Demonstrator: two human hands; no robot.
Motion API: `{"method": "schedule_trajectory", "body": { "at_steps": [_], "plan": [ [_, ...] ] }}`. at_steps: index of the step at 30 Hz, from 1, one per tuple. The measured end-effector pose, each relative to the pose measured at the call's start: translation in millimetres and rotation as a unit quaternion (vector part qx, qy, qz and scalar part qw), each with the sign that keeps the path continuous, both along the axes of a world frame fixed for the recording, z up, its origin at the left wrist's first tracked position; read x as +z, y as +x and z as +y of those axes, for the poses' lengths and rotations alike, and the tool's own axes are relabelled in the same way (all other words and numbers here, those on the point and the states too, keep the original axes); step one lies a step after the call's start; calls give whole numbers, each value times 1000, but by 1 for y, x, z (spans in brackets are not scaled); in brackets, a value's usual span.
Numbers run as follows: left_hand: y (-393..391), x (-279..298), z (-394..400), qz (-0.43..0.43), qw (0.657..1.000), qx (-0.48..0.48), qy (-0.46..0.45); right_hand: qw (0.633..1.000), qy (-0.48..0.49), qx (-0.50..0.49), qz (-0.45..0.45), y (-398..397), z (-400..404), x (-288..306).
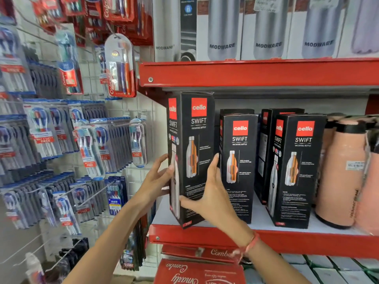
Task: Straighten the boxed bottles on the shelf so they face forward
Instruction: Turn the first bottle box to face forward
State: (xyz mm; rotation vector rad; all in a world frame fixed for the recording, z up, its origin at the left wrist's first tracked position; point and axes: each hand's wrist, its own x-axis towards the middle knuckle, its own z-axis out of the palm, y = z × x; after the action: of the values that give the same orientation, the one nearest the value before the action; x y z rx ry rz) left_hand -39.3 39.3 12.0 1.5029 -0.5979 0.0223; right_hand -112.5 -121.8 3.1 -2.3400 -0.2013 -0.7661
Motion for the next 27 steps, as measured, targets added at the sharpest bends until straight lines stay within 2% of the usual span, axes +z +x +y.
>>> {"method": "schedule_trajectory", "body": {
  "at_steps": [3,8,15,18,27],
  "plan": [
    [-14,6,4,-36,999,8,-17,997,32,59,49,-1,-11,14],
    [-19,2,-7,-64,995,52,-56,993,38,72,82,21,-23,28],
    [7,-23,-15,-82,989,124,-18,993,38,61,93,54,-23,10],
    [12,-34,-20,-64,987,149,-16,992,44,70,97,63,-23,0],
    [16,-45,-25,-66,987,144,4,987,86,64,116,63,-21,-15]
  ]
}}
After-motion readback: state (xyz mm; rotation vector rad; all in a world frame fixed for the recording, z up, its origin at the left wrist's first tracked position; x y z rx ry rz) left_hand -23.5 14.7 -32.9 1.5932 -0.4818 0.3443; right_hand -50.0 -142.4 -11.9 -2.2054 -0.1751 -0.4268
